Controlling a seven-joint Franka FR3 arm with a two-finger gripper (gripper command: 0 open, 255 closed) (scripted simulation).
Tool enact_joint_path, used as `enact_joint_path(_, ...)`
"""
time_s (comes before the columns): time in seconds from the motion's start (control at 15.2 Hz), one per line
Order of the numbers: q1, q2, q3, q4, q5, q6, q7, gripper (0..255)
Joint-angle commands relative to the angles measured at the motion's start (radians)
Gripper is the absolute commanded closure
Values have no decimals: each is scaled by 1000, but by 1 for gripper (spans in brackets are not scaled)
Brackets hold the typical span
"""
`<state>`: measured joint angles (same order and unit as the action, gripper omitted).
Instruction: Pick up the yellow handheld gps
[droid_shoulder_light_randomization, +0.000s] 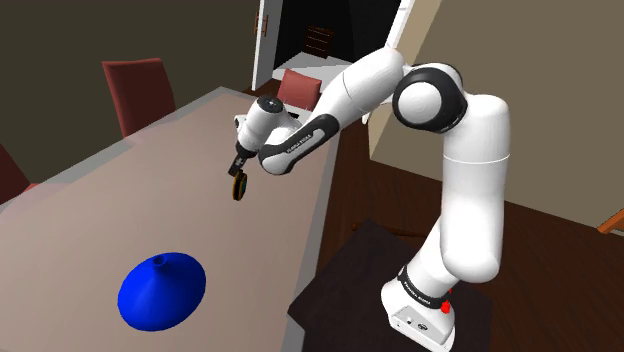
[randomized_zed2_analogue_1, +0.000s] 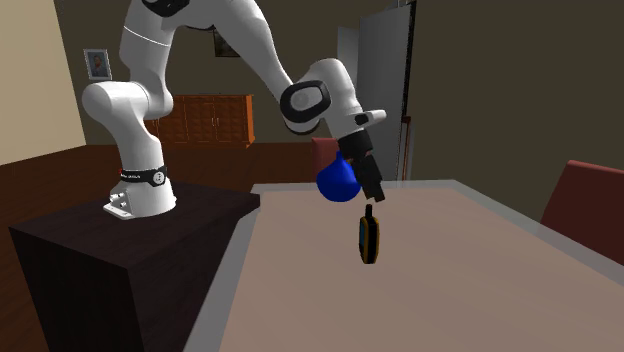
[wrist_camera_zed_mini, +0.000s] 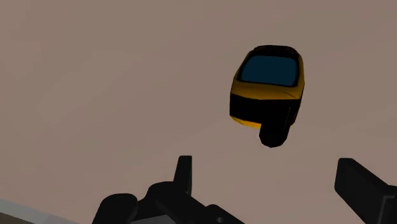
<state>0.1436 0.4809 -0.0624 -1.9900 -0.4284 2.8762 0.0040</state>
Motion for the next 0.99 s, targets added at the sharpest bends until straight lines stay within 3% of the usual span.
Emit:
enact_joint_path(0.0,9,28,-11,13,-11,18,11,0)
enact_joint_path(0.46,30,90,-40,24,-31,70,43,0)
enact_joint_path(0.53,29,89,-40,23,-31,71,42,255)
enact_joint_path(0.92,30,88,-41,21,-32,71,43,255)
